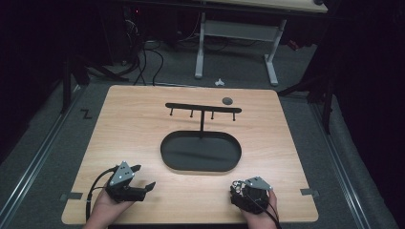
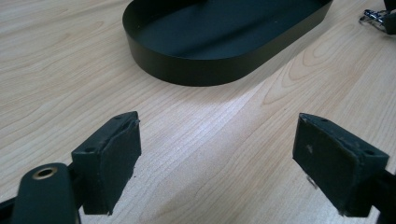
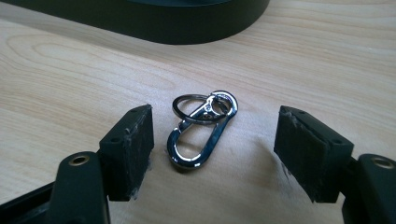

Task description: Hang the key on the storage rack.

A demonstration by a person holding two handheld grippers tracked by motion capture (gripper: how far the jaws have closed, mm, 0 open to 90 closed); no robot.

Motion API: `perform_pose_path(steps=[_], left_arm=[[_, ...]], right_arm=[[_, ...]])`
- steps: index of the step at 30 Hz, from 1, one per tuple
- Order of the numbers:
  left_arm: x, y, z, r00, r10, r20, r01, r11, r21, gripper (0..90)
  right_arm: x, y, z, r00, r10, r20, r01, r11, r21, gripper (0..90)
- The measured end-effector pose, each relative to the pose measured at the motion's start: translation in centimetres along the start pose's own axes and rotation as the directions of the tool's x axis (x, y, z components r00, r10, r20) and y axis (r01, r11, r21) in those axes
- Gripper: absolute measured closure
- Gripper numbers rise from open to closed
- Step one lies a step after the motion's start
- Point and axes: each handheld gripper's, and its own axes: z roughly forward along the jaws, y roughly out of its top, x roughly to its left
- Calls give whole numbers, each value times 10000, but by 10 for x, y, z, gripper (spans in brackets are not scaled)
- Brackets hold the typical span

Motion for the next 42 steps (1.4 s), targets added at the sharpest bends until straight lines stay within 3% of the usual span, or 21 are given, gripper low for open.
perform_pose_path(steps=[5, 14, 17, 22, 26, 31, 42], left_arm=[[1, 0, -3, 10000, -52, -62, 52, 10000, -71, 157], [1, 0, -1, 10000, -57, -18, 56, 10000, -67, 158], [1, 0, -1, 10000, -59, -15, 59, 10000, -67, 159], [0, 0, 1, 10000, -62, 5, 62, 10000, -30, 159], [1, 0, 1, 10000, -60, 6, 60, 10000, -23, 159], [1, 0, -1, 9999, -93, 37, 94, 9999, -63, 159], [0, 0, -4, 9999, -104, 101, 105, 9998, -172, 160]], right_arm=[[-8, -3, -1, 9999, 65, 158, -66, 10000, 45, 318], [-49, -14, -16, 9928, 906, 779, -902, 9959, -98, 382], [-53, -15, -20, 9936, 980, 556, -975, 9952, -117, 431], [-47, -14, -21, 9971, 753, 88, -753, 9972, -17, 463], [-36, -11, -19, 9979, 636, -121, -635, 9980, 77, 429], [-29, -9, -14, 9995, 296, 144, -298, 9994, 151, 356], [-19, 7, -4, 9993, -236, 281, 229, 9994, 244, 350]])
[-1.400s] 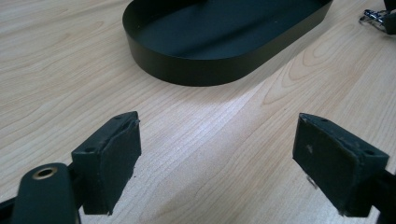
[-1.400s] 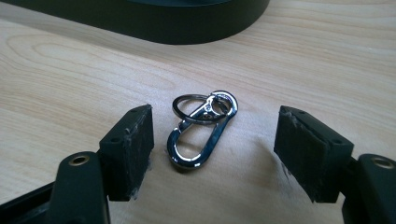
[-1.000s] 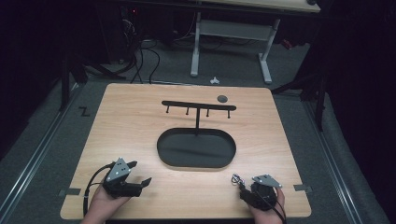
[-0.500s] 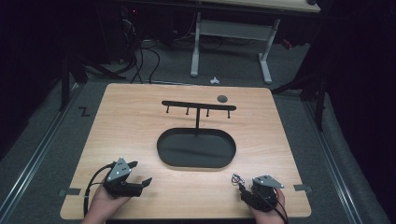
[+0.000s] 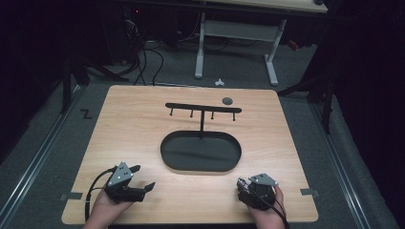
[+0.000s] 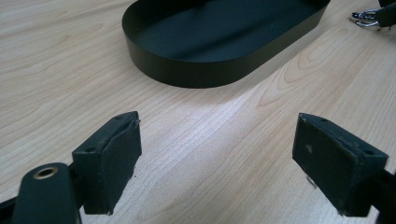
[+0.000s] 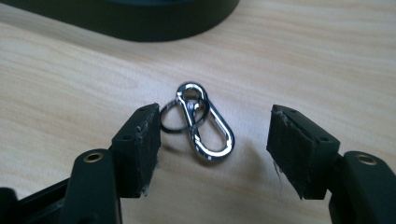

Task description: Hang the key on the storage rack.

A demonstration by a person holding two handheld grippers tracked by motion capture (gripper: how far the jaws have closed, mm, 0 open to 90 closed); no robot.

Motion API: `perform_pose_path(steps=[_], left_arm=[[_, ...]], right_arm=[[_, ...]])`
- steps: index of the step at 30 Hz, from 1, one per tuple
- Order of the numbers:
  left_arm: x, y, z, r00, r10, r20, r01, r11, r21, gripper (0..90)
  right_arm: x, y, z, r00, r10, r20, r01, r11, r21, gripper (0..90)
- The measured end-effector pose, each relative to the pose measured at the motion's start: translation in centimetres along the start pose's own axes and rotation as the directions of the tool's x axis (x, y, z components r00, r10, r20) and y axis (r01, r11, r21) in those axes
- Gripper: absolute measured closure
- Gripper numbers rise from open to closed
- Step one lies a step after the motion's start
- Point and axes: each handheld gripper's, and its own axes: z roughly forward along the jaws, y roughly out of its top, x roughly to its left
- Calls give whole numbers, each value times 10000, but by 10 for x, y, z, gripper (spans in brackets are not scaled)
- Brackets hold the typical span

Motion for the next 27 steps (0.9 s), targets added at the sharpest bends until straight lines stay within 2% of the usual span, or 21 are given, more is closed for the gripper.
perform_pose_path(steps=[8, 10, 12, 15, 19, 23, 27], left_arm=[[2, 0, 0, 10000, -62, 0, 62, 10000, -18, 161], [2, 0, 0, 10000, -80, 4, 80, 9999, -72, 162], [2, 0, 0, 10000, -85, 6, 85, 9999, -64, 162], [2, 0, 0, 10000, -64, 19, 64, 10000, -52, 163], [2, 0, 1, 10000, -51, 46, 51, 10000, -3, 164], [1, 1, 1, 10000, -26, 28, 26, 10000, -16, 164], [0, 1, 3, 10000, 13, 45, -13, 10000, 35, 167]], right_arm=[[3, 20, 10, 9996, -261, 93, 261, 9997, -20, 369], [1, 26, 12, 9999, -122, 30, 121, 9999, 73, 372], [-2, 32, 10, 10000, -59, -25, 59, 10000, 31, 376], [-5, 34, 1, 9997, -219, -101, 220, 9998, 18, 395], [-11, 29, -12, 9993, -271, -251, 276, 9994, 227, 434], [-15, 14, -19, 9997, -44, -246, 57, 9985, 548, 434], [-14, -3, -16, 9982, 333, -499, -288, 9956, 886, 376]])
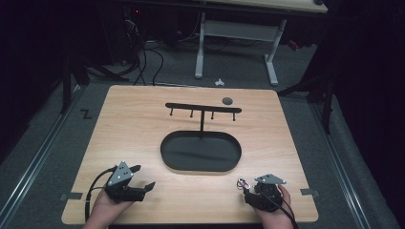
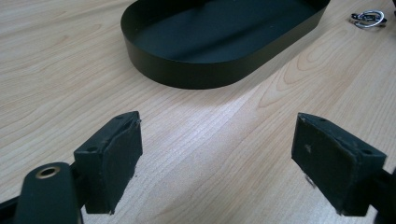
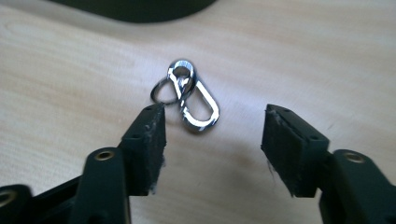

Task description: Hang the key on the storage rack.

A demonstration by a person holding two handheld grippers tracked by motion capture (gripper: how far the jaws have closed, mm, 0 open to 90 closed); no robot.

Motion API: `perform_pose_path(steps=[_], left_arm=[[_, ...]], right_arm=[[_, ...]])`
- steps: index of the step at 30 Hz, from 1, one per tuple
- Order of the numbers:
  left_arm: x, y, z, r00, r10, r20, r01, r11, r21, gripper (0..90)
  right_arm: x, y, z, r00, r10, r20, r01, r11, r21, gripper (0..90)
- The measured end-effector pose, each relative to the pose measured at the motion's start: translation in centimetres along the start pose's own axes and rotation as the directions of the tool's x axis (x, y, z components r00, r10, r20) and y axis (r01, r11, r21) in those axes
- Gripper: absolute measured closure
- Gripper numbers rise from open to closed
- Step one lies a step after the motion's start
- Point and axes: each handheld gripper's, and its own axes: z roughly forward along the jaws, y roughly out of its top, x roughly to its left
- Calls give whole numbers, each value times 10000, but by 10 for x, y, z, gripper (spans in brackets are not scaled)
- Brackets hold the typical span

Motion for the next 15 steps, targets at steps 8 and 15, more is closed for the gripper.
perform_pose_path(steps=[8, 15], left_arm=[[1, 0, 0, 10000, -20, -21, 20, 10000, -10, 167], [1, 0, -1, 10000, -21, -15, 21, 10000, -43, 167]], right_arm=[[1, 3, 12, 9994, 171, 317, -182, 9992, 350, 334], [2, 13, 12, 9990, 18, 449, -28, 9998, 216, 335]])
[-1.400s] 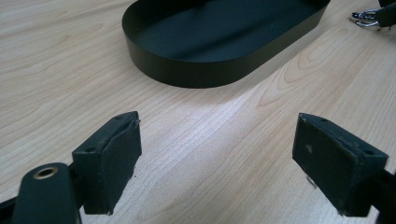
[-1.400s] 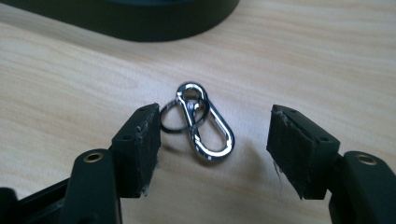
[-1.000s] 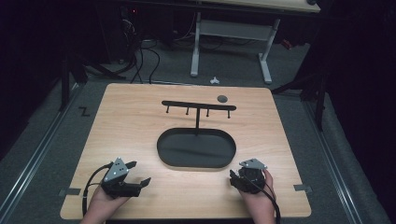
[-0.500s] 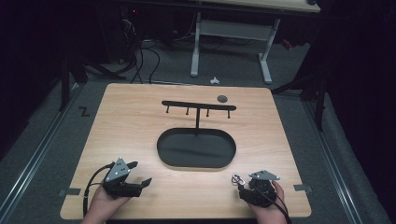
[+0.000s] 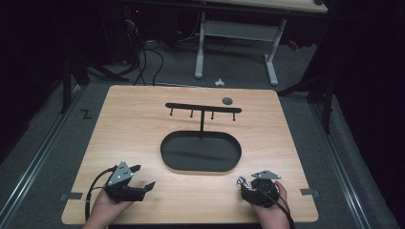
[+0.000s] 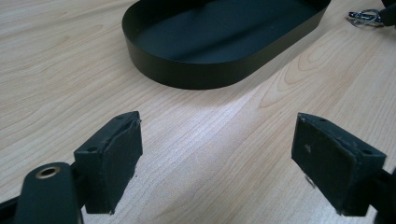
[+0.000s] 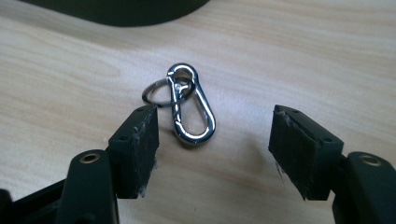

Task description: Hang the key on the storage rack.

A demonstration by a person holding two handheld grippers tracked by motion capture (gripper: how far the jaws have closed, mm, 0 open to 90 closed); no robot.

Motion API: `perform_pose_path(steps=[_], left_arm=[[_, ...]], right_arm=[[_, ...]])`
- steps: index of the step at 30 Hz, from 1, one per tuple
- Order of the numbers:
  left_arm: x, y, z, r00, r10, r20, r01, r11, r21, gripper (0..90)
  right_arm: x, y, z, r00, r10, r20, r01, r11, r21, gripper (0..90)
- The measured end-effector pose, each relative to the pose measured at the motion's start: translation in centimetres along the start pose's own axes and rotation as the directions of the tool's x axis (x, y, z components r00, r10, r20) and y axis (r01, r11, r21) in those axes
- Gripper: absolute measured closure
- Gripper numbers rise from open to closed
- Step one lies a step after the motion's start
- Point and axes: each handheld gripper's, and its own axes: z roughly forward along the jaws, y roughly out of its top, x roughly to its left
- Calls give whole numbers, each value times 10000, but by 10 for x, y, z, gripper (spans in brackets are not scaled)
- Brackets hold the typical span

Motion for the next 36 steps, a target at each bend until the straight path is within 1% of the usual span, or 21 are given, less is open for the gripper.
perform_pose_path(steps=[3, 4, 6, 8, 10, 13, 14, 15, 16, 19, 23, 25, 27, 28, 31, 34, 36], left_arm=[[0, 0, 0, 10000, -9, 3, 9, 10000, -8, 167], [0, 0, 0, 10000, -6, 7, 6, 10000, -14, 167], [0, 0, 0, 10000, -15, -3, 15, 10000, -8, 167], [1, 0, 0, 10000, -36, 4, 36, 10000, -7, 167], [1, 0, 0, 10000, -23, -9, 23, 10000, 7, 167], [1, 0, 0, 10000, -38, -3, 38, 10000, 2, 167], [0, 0, 0, 10000, -40, -11, 40, 10000, -13, 167], [0, 0, -1, 10000, -16, -32, 16, 10000, -9, 168], [-1, 0, -1, 10000, -11, -47, 11, 10000, -16, 168], [-1, 0, -2, 10000, -29, -39, 28, 10000, -38, 168], [1, -1, -2, 10000, -58, -54, 57, 10000, -16, 168], [1, -1, -3, 10000, -75, -58, 75, 10000, -51, 168], [1, -1, -3, 10000, -61, -57, 61, 10000, -43, 168], [1, -1, -3, 10000, -56, -64, 56, 10000, -39, 168], [0, -1, -2, 10000, -16, -53, 16, 10000, -4, 168], [0, 0, -3, 10000, -20, -72, 20, 10000, -31, 168], [0, 0, -3, 10000, -20, -78, 20, 10000, -23, 168]], right_arm=[[-1, 6, 0, 10000, -53, 74, 54, 9999, -130, 342], [-1, 9, 1, 10000, -7, 80, 8, 9999, -131, 343], [-2, 13, 1, 9999, -89, 106, 90, 9999, -93, 343], [-2, 14, -2, 9998, 127, -127, -129, 9998, -147, 346], [0, 10, -5, 9996, 106, -246, -109, 9999, -130, 346], [4, 0, -3, 9991, 100, -400, -94, 9998, 163, 345], [6, -4, 0, 9998, -7, -209, 13, 9996, 300, 342], [7, -6, 2, 9999, 1, -148, 3, 9997, 234, 335], [7, -6, 2, 9997, 114, -217, -109, 9997, 210, 334], [5, -3, 5, 9997, 245, 23, -245, 9995, 193, 339], [3, 1, 8, 9994, 343, 95, -344, 9994, 85, 358], [3, 3, 7, 9995, 270, 157, -268, 9995, -138, 422], [2, 6, 8, 9998, 183, 82, -181, 9996, -216, 476], [2, 7, 8, 9999, 100, 47, -99, 9997, -206, 509], [1, 12, 11, 9999, -119, -24, 119, 9999, -10, 570], [-1, 18, 11, 9998, -100, -155, 102, 9999, 131, 605], [-4, 24, 10, 9998, -166, -63, 167, 9997, 178, 625]])
